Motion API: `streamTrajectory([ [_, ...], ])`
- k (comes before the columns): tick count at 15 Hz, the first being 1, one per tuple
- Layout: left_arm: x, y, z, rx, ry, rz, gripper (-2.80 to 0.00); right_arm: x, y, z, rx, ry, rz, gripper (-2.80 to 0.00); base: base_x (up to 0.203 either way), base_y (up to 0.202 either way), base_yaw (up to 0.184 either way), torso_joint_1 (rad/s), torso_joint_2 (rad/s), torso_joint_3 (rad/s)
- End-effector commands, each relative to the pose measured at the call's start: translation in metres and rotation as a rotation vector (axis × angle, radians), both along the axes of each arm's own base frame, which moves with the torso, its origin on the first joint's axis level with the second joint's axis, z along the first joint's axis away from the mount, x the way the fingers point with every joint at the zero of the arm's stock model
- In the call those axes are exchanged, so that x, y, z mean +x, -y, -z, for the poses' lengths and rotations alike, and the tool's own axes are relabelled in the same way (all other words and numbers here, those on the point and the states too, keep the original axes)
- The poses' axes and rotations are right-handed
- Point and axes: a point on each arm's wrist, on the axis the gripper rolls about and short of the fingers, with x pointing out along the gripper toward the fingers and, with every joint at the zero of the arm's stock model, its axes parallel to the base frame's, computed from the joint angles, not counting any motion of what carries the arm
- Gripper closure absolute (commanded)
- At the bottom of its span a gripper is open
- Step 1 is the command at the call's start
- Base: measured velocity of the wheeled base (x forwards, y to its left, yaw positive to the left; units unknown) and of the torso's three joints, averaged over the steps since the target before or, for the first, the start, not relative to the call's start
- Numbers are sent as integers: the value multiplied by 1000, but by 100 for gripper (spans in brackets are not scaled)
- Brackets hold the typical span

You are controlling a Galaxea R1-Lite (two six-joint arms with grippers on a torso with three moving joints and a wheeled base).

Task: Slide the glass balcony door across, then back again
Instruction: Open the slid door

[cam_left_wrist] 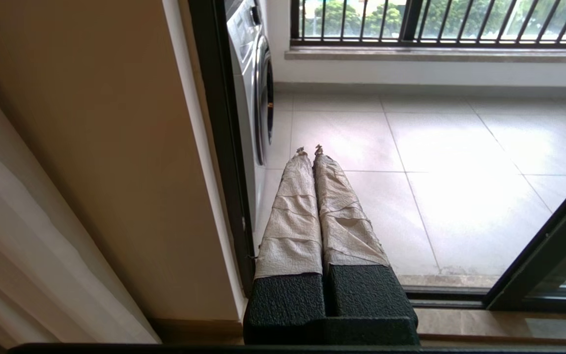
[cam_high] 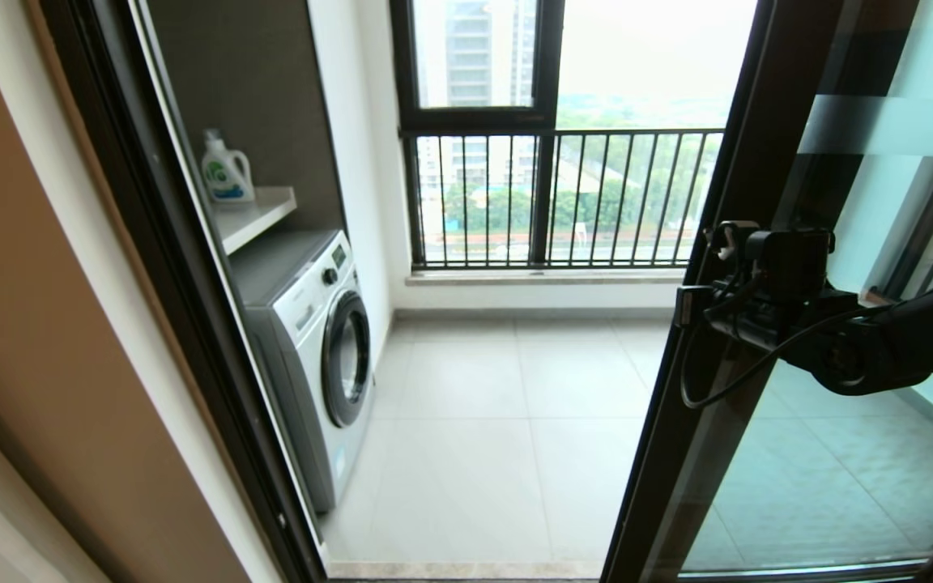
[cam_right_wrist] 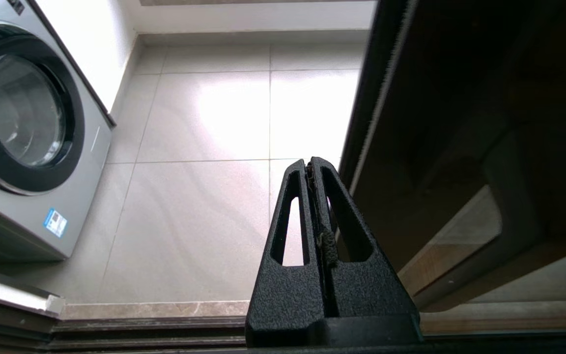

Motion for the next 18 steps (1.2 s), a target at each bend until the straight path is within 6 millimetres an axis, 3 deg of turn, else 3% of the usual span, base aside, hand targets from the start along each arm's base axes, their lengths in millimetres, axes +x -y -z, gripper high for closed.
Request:
streamTrajectory([
  [1, 0, 0, 0, 0, -2, 0, 0, 8, -2, 0, -4, 13, -15, 0, 0, 0, 0, 0, 0, 0],
  [4, 0, 0, 0, 0, -2, 0, 0, 26, 13, 19, -16, -15, 24, 0, 0, 0, 0, 0, 0, 0],
  [9, 0, 0, 0, 0, -1, 0, 0, 45, 50, 21, -30, 12, 104, 0, 0, 0, 0, 0, 0, 0],
  [18, 0, 0, 0, 0, -1, 0, 0, 41, 97, 22, -65, 5, 172, 0, 0, 0, 0, 0, 0, 0],
])
